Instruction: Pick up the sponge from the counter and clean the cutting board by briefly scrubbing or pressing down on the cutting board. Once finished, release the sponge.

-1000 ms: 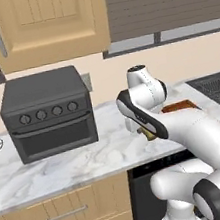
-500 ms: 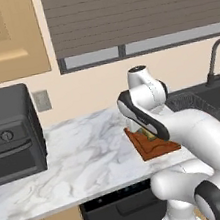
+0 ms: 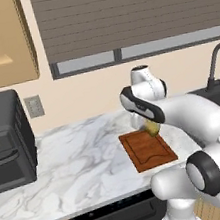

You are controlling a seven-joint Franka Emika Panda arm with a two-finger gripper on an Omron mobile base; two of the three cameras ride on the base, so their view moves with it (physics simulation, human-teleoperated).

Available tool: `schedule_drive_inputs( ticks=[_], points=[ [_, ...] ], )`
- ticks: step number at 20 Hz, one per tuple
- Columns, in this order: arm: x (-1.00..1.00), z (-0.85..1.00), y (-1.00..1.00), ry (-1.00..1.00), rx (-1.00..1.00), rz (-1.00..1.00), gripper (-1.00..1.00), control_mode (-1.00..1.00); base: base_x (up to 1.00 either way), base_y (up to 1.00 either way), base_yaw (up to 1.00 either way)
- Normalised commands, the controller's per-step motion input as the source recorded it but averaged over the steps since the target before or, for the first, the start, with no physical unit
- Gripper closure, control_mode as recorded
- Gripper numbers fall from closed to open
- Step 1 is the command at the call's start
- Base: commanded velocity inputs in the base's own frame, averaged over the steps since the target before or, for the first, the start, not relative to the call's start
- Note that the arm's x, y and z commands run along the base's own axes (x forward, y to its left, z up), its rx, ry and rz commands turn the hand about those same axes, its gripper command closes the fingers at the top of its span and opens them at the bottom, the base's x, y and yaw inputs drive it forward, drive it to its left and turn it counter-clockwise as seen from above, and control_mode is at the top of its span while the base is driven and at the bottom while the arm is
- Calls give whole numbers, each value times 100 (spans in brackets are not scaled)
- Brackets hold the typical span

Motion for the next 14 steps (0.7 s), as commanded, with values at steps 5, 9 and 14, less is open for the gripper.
schedule_drive_inputs(
  ticks=[5, 9, 14],
  points=[
    [18, -69, -3, 21, 0, 57, 100, -100, 0, 0, 0],
    [-10, -80, -1, 13, -1, 52, 100, -100, 0, 0, 0],
    [-30, -78, -20, 1, 0, 46, 100, -100, 0, 0, 0]
  ],
)
